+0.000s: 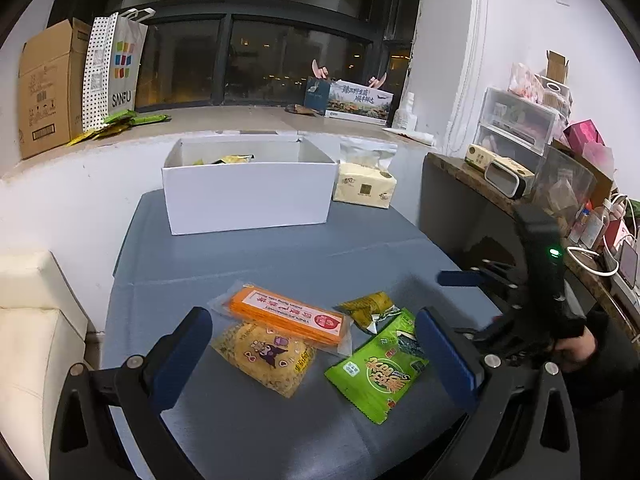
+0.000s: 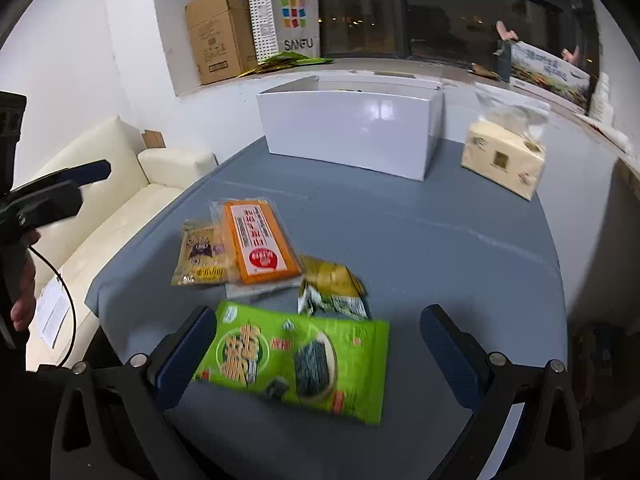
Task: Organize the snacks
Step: 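Withdraw both grippers from the box back to the remaining snacks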
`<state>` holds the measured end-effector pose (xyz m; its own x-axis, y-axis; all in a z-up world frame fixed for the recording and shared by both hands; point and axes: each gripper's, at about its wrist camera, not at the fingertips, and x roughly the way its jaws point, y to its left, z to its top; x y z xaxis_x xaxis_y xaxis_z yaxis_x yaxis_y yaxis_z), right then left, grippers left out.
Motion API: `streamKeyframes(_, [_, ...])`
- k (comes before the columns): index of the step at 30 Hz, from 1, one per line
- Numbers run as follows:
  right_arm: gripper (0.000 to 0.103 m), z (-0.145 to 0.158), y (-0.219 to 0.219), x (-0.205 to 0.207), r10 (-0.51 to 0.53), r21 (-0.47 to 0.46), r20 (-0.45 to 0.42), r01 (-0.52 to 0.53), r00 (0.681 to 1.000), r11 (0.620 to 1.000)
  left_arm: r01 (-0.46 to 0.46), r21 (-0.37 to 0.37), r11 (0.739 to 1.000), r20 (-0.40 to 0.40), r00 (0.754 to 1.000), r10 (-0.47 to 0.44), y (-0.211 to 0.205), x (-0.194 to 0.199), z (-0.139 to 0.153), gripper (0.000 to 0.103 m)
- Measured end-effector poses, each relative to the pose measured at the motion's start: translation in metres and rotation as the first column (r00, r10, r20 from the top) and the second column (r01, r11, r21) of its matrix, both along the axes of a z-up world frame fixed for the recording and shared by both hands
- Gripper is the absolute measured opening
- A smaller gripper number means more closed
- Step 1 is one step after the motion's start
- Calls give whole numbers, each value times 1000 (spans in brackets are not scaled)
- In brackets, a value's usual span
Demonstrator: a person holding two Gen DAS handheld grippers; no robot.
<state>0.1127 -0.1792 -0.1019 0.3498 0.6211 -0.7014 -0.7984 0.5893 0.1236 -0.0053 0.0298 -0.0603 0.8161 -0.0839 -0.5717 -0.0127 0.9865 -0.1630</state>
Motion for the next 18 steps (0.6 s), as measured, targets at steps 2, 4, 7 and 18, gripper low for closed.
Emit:
streamKeyframes(2, [103, -2, 10, 5, 14, -15, -10, -15, 1000, 1000, -3, 1, 1000, -6, 1000, 3, 1, 0, -2, 103])
streamKeyframes(4, [103, -7, 21, 13, 23, -28, -22, -24, 999, 999, -3, -3, 1000, -12, 1000, 3, 1, 1, -4, 103])
streamKeyframes(7, [103, -18, 36, 25, 29, -58, -38, -32, 999, 998, -11, -2, 1000, -26, 1000, 11, 3, 1, -8, 103])
streamKeyframes(18, [103, -45, 53, 45, 16, -113, -90, -26, 996, 993, -48, -29, 998, -64, 997, 46, 18, 3, -21, 103])
